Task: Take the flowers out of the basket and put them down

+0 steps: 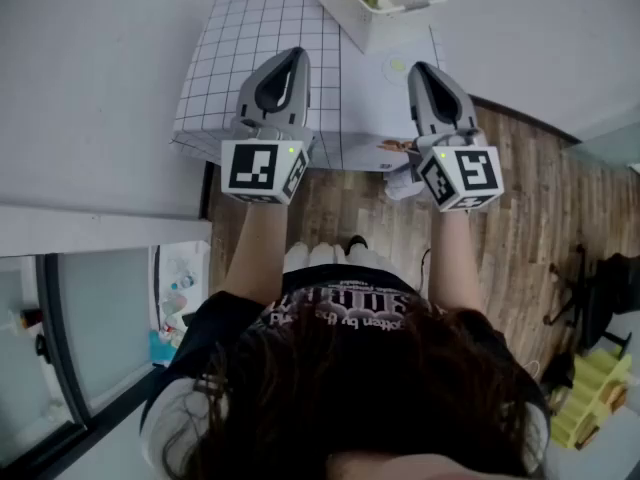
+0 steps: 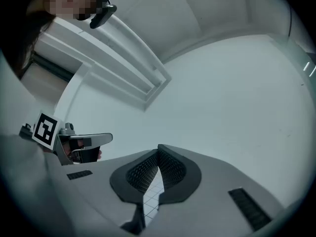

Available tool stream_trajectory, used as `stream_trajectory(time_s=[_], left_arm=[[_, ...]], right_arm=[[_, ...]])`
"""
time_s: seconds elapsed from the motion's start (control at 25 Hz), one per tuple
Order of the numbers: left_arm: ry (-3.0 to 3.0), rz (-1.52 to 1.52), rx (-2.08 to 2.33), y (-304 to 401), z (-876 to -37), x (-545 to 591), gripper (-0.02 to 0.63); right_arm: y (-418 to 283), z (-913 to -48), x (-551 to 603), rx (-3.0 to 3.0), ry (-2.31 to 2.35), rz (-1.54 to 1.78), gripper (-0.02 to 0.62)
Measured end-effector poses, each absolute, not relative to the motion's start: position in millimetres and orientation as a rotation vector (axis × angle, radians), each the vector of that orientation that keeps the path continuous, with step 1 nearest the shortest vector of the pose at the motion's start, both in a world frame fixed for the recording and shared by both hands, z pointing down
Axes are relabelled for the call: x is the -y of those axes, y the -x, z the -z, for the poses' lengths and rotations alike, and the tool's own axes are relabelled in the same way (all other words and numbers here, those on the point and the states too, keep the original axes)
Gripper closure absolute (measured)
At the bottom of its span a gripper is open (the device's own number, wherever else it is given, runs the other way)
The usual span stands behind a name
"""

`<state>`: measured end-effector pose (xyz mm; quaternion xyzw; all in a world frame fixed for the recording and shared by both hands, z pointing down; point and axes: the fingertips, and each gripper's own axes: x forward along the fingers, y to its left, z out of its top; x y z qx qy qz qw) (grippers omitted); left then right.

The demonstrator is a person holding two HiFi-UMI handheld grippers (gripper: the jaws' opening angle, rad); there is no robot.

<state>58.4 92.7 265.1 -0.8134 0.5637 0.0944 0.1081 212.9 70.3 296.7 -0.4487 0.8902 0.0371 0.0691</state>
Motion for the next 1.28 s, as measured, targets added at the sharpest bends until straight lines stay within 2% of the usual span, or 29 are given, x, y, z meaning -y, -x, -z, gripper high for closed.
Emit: stream_trajectory(time_s=[0.6, 1.28], left_arm=[[2.389, -0.238, -1.654, -90.7, -267.0, -64.4, 0.608], [2.322, -0.225, -1.761, -90.5, -274.1, -42.7, 0.609]], right_arm=[[-240.9, -293.3, -41.2, -2.649, 1.278, -0.065, 0.572], [-243.7, -308.7, -2.7, -2.741, 1.17, -0.023, 0.572]])
